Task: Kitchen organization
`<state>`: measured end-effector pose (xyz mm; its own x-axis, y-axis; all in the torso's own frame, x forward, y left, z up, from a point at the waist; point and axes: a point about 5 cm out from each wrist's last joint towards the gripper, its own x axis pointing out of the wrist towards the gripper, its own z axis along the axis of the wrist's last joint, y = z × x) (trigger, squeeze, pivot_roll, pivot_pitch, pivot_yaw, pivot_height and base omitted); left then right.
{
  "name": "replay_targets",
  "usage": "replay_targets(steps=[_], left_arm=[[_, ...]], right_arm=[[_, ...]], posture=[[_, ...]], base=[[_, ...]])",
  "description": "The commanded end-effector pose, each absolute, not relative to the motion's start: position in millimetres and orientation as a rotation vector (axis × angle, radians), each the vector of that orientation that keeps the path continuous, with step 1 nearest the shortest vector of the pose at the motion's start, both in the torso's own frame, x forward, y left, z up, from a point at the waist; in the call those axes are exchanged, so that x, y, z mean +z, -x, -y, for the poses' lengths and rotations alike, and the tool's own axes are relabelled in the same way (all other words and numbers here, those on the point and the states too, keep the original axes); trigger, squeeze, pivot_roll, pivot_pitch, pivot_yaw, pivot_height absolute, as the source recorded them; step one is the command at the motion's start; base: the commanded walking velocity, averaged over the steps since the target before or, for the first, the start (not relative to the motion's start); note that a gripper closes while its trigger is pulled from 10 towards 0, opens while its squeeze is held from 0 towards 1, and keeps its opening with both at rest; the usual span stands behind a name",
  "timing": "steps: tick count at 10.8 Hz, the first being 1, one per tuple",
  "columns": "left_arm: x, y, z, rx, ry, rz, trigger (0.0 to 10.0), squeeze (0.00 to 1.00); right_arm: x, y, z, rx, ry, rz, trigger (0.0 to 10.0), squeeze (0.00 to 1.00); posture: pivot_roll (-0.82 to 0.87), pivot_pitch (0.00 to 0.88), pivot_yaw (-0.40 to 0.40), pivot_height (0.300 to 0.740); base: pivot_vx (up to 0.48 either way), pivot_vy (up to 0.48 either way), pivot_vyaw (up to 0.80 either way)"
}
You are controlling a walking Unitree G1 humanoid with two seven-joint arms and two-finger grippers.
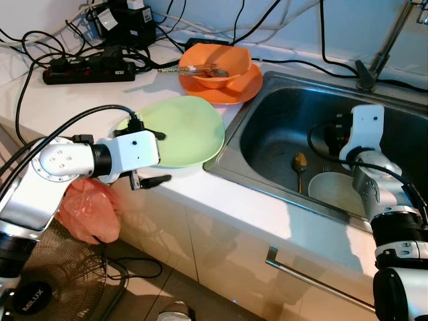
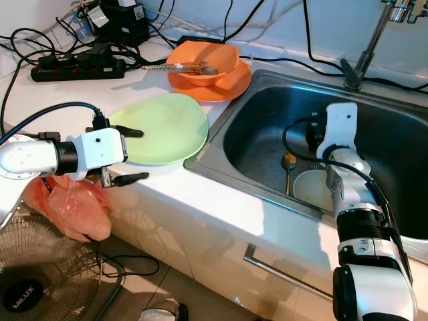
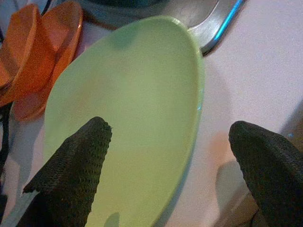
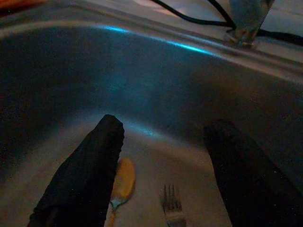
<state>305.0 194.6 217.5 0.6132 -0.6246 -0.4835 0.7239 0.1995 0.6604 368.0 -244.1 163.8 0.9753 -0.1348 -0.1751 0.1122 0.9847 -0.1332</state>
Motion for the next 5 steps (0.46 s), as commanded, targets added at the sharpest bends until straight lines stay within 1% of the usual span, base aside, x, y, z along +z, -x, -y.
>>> replay_targets(steps=[1,3,5], left_arm=[[211.4,-305.5,-194.7,-0.940,-1.006,-0.124,10.0,0.00],[203.4,-308.4,-196.0,-0.933,-1.028,-0.119,10.0,0.00],[199.5,-314.2,-196.9,-0.908,-1.109,-0.082,10.0,0.00]], right_arm=[[169.6,-368.9,243.1,-0.125,0.098,-0.172,10.0,0.00],[173.3,-368.9,243.2,-0.127,0.095,-0.164,10.0,0.00],[175.6,-368.9,243.2,-0.129,0.093,-0.158,10.0,0.00]], posture=[[0.35,0.048,0.028,0.740],[0.35,0.045,0.025,0.740],[0.35,0.041,0.022,0.740]], base=[[0.000,0.000,0.00],[0.000,0.000,0.00],[0.000,0.000,0.00]])
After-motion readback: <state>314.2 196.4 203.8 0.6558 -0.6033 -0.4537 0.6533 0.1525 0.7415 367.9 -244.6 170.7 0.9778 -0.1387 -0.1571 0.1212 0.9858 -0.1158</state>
